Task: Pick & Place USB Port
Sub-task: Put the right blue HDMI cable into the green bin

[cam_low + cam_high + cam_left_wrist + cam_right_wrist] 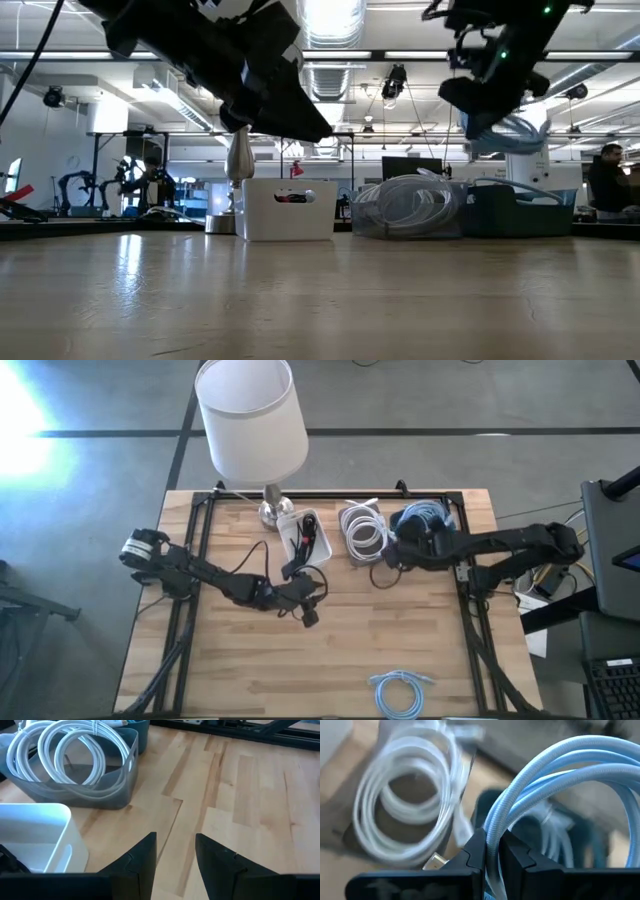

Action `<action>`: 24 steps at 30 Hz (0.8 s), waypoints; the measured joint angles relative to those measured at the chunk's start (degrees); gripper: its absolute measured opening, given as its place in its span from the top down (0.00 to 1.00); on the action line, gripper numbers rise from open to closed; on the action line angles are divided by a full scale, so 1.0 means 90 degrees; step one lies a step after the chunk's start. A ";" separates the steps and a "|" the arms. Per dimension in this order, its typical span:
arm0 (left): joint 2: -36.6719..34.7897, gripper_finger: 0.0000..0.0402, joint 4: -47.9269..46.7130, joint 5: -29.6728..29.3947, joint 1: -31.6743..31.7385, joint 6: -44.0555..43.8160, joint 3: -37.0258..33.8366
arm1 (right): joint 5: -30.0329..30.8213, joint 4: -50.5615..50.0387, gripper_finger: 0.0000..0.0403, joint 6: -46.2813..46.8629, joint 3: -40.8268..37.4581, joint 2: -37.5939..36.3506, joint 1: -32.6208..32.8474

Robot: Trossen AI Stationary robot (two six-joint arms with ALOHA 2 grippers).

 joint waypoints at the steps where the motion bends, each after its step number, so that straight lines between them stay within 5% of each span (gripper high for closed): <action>1: 0.0000 0.65 0.0000 0.0000 -0.0005 -0.0024 0.0000 | -0.0362 0.0011 0.93 0.0000 -0.0027 0.0000 -0.0169; 4: 0.0000 0.65 0.0000 0.0000 -0.0010 -0.0105 0.0000 | -0.0928 0.0055 0.93 -0.0031 -0.0195 0.0002 -0.0607; 12: 0.0000 0.65 0.0000 -0.0029 -0.0010 -0.0150 0.0000 | -0.0856 0.0168 0.93 -0.0087 -0.0822 0.0005 -0.1415; 24: 0.0000 0.65 0.0000 -0.0085 -0.0005 -0.0029 0.0000 | -0.1323 0.1811 0.93 -0.0740 -0.1592 0.0007 -0.1668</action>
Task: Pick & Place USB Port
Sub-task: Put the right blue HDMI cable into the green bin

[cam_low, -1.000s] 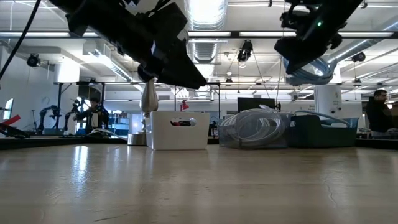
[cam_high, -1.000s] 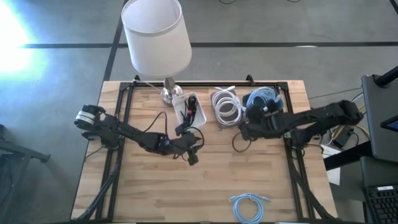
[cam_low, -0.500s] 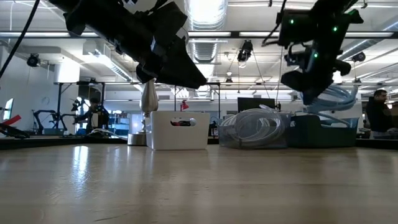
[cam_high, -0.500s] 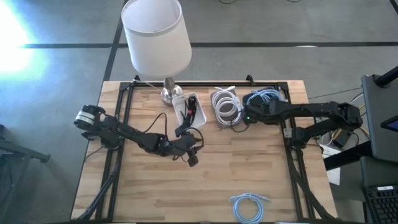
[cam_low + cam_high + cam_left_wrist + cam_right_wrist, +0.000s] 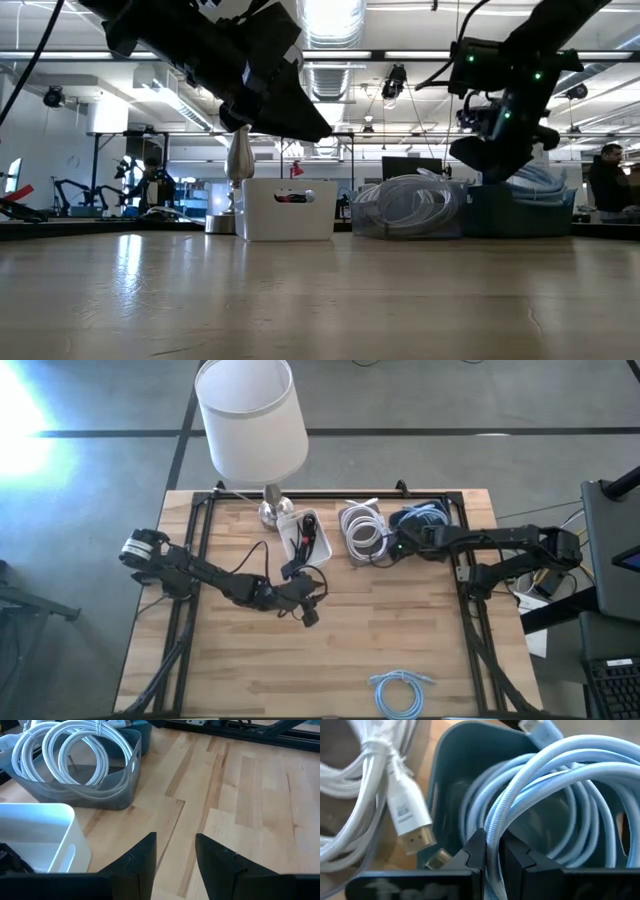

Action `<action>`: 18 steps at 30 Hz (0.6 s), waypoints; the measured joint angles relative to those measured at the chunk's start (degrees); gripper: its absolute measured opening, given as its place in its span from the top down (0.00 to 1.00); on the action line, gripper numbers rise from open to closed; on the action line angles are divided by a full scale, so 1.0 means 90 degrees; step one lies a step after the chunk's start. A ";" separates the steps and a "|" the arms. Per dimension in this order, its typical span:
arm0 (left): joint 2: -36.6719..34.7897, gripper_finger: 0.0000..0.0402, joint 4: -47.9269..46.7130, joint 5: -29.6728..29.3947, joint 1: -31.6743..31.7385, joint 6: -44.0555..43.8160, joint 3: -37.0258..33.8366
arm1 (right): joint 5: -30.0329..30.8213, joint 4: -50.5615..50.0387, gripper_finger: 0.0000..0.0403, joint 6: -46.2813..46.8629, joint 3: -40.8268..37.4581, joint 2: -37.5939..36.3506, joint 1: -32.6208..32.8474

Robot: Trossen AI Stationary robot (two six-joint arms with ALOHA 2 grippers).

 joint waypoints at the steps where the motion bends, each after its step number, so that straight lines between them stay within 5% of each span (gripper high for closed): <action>1: 0.0000 0.65 0.0000 0.0000 0.0000 0.0029 0.0000 | 0.0000 0.0111 0.93 -0.0124 -0.0061 0.0000 0.0000; 18: 0.0000 0.65 0.0000 0.0004 0.0005 0.0389 0.0000 | 0.0367 0.0474 0.92 0.0062 -0.0654 -0.0002 0.0005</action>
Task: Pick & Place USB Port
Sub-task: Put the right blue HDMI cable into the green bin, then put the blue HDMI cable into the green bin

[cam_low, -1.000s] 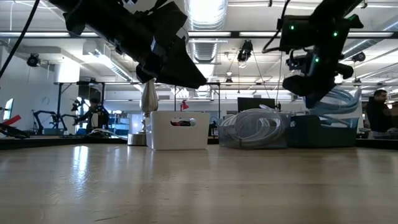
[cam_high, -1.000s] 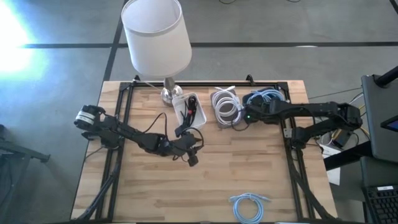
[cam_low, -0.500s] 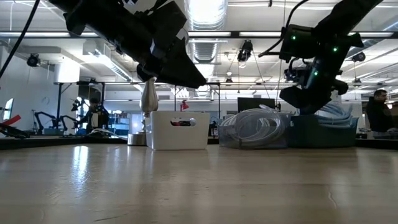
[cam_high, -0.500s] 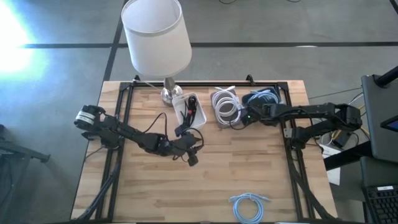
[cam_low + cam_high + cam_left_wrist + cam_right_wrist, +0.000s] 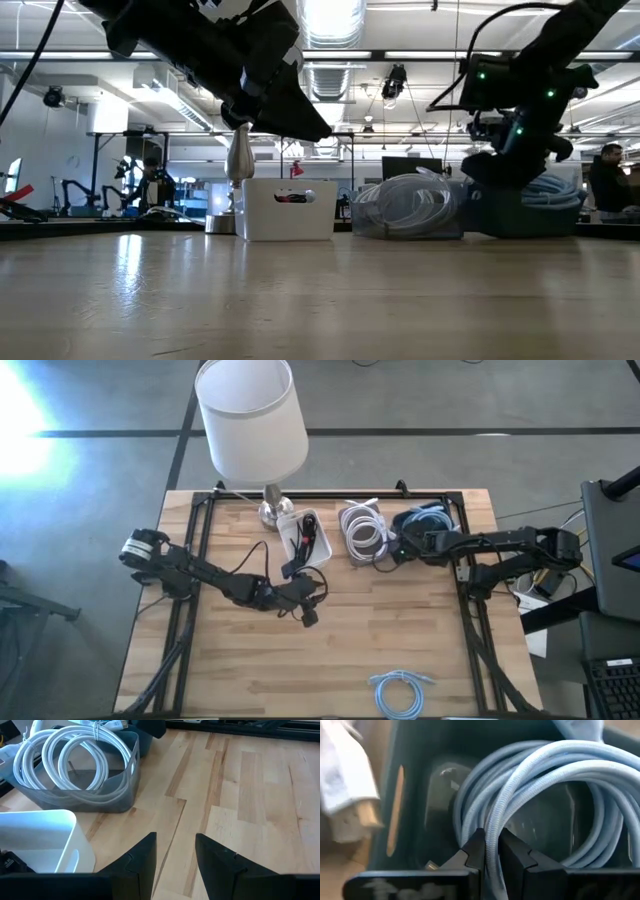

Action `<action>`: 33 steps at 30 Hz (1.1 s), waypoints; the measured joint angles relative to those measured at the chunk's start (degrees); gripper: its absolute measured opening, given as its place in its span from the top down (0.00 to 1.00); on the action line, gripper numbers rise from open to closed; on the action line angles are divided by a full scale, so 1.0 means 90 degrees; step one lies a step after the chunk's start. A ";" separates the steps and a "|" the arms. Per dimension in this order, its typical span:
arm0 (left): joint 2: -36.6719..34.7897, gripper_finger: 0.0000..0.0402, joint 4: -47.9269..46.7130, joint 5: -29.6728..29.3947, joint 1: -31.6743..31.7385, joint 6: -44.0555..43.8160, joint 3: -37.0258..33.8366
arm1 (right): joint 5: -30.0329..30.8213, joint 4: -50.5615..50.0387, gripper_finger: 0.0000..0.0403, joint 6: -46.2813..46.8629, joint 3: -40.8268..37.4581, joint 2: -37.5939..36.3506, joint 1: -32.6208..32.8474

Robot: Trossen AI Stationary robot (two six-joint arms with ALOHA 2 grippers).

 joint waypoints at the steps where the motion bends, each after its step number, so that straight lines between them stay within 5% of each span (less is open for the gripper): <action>1: 0.0000 0.65 -0.0001 0.0001 0.0000 0.0000 0.0000 | -0.0010 0.0005 0.90 -0.0048 -0.0033 0.0000 0.0000; 14: 0.0000 0.65 -0.0001 0.0002 0.0000 0.0010 0.0000 | -0.0042 0.0044 0.71 -0.0217 0.0013 0.0000 0.0005; 33: 0.0000 0.65 0.0000 0.0003 0.0000 0.0005 0.0000 | -0.0634 0.0006 0.65 -0.1021 0.1144 -0.0002 0.0551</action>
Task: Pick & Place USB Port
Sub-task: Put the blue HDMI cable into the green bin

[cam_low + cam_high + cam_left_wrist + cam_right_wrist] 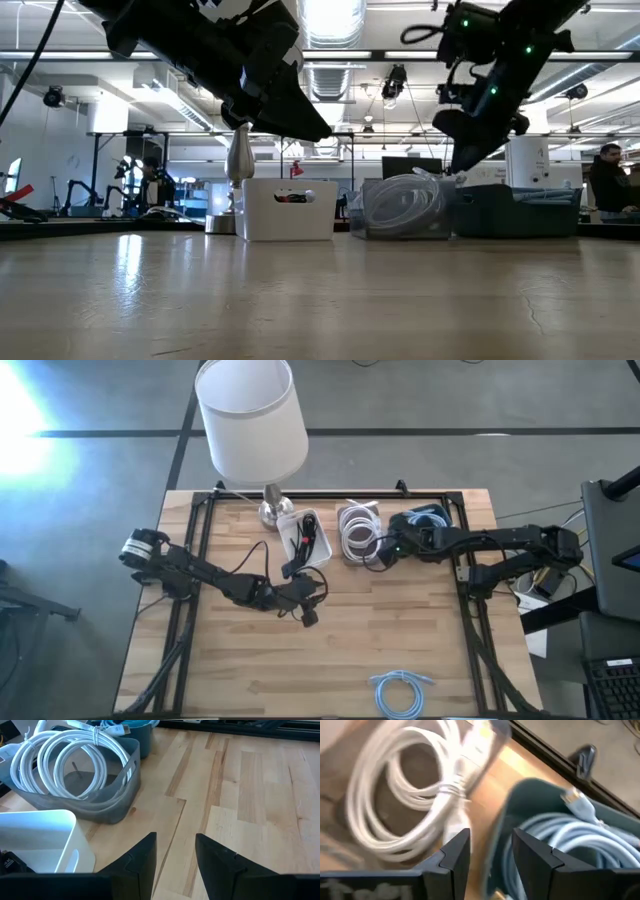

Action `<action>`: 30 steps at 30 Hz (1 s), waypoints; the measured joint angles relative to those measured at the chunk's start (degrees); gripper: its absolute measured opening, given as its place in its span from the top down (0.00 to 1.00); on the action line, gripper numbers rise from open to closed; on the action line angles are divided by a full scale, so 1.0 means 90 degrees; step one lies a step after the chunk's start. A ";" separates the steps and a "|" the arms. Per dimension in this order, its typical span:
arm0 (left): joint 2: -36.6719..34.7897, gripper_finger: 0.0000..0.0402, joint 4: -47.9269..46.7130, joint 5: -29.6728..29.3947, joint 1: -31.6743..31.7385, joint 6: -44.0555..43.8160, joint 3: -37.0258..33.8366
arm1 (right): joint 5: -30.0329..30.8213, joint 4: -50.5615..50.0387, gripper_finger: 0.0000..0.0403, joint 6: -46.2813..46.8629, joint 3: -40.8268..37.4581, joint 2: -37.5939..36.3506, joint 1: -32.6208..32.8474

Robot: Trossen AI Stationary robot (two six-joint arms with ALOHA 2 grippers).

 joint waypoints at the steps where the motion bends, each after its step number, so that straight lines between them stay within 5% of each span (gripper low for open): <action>1: 0.0000 0.65 -0.0001 0.0000 0.0000 0.0000 0.0000 | -0.0023 -0.0004 0.65 -0.0063 0.0044 -0.0001 0.0072; 13: 0.0002 0.65 0.0000 0.0000 0.0000 0.0095 0.0000 | -0.1103 -0.0008 0.62 -0.0091 0.0298 -0.0005 0.1155; 30: 0.0005 0.65 0.1037 0.0000 0.0051 0.1565 0.0000 | -0.1164 0.0011 0.62 0.2514 0.0351 -0.0005 0.3482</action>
